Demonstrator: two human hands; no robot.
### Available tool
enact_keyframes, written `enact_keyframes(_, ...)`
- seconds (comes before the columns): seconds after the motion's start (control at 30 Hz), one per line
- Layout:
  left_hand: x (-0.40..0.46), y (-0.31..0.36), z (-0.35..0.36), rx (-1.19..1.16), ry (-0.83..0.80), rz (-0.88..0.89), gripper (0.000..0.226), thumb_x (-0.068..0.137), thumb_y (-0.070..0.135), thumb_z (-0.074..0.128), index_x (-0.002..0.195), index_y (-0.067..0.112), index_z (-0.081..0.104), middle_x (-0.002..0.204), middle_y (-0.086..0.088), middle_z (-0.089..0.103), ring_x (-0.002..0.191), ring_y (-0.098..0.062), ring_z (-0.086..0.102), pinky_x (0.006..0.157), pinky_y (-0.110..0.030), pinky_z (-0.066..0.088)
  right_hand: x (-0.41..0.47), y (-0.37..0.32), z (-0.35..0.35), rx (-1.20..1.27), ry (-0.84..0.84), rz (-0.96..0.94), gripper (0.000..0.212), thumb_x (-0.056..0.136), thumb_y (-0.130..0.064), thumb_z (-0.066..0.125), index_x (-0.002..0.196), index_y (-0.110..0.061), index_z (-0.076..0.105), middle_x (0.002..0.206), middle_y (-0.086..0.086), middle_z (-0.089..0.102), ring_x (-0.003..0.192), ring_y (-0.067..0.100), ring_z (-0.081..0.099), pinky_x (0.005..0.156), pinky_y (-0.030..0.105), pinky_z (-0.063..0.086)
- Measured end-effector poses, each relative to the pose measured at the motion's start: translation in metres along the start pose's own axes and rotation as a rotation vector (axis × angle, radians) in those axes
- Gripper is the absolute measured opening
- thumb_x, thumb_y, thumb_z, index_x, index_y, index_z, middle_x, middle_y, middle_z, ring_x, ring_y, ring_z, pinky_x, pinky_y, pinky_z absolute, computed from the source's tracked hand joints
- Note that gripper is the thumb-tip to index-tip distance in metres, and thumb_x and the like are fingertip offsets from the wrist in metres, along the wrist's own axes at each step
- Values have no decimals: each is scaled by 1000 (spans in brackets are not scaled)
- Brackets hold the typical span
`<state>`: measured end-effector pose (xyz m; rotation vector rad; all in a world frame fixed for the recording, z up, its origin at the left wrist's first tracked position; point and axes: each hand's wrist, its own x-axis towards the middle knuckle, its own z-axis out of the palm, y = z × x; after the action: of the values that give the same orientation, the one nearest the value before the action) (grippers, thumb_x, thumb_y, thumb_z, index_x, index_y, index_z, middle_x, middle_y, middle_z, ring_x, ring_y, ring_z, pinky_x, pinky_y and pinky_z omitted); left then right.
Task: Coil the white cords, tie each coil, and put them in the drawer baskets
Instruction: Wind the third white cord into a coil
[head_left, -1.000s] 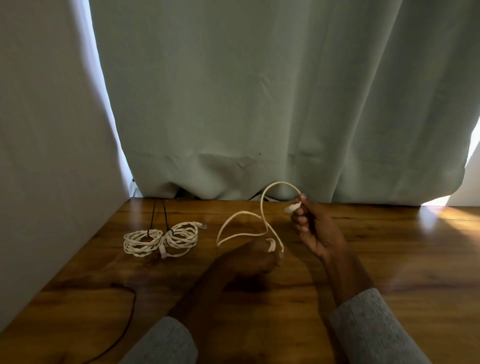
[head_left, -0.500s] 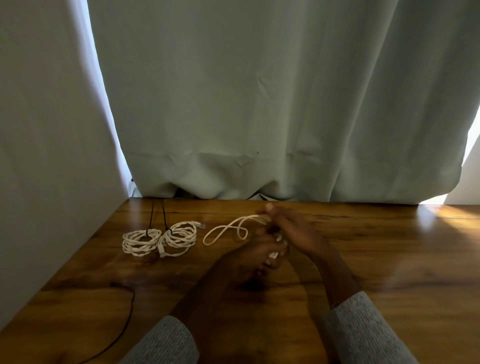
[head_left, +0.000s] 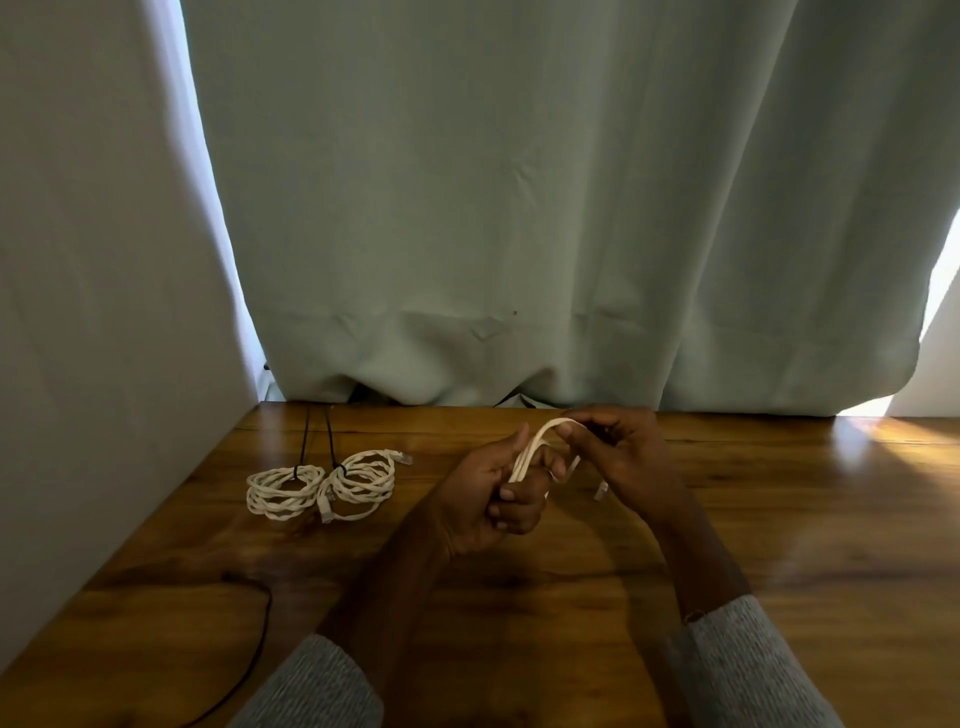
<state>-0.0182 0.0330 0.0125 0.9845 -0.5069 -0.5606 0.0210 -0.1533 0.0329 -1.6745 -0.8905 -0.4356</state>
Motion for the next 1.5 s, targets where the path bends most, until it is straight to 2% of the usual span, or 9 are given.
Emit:
enact_keyframes(0.23,-3,10,15,-61,-111,40,55,100,51,26,95,9,62,49,8,39,38,-7,17,42,-22,18,0,8,17,-23,78,-3,18,97,-25,64,84,-18,75,67,5,69,55,20,61,52,31,48)
enact_keyframes(0.4,-7,17,19,-103,-252,79,54,102,45,26,108,3,60,52,4,28,38,-5,22,41,-21,21,-1,7,35,-2,48,-69,26,102,-33,45,90,-38,68,75,-1,67,66,22,63,61,33,51)
enact_keyframes(0.6,-10,20,17,-110,-256,152,62,104,41,23,131,-5,53,50,4,31,38,-5,25,41,-20,26,1,7,40,17,-5,-58,26,104,-28,41,108,-22,66,95,3,70,87,26,69,75,43,56)
enact_keyframes(0.7,-12,24,15,-135,-196,223,62,104,40,26,141,-7,44,49,2,30,37,-6,24,41,-21,24,-5,16,43,-210,-170,49,22,103,-24,48,112,-34,66,99,-9,73,93,12,71,80,32,56)
enact_keyframes(0.8,-12,27,10,-191,-108,302,64,103,41,32,144,-9,37,48,2,36,36,-6,26,40,-21,26,-8,13,54,-246,-371,176,27,105,-13,45,98,-33,63,74,2,71,60,22,69,57,34,55)
enact_keyframes(0.93,-14,29,4,-219,48,403,62,102,39,35,142,-8,38,51,3,47,36,-3,39,41,-19,34,-6,1,59,-279,-529,314,48,100,-3,51,139,-29,41,85,6,70,55,22,70,53,32,57)
enact_keyframes(1.1,-13,28,-5,-235,299,461,59,100,35,37,140,-8,38,57,-1,53,39,-8,47,44,-20,40,-2,-9,61,-595,-700,378,49,101,-15,53,146,-22,36,95,-5,60,58,8,65,51,17,51)
enact_keyframes(1.33,-12,28,-25,-168,651,544,63,87,31,57,136,-8,44,62,-6,59,48,-14,56,46,-23,47,-4,-23,65,-776,-833,336,20,102,-19,54,120,-19,63,117,1,65,91,9,64,70,20,44)
enact_keyframes(1.5,-8,23,-27,-50,809,544,36,100,25,50,124,-2,51,62,-9,65,50,-17,64,46,-26,53,-4,-26,67,-746,-804,289,20,102,-22,52,114,-24,68,119,-2,68,103,14,63,83,29,49)
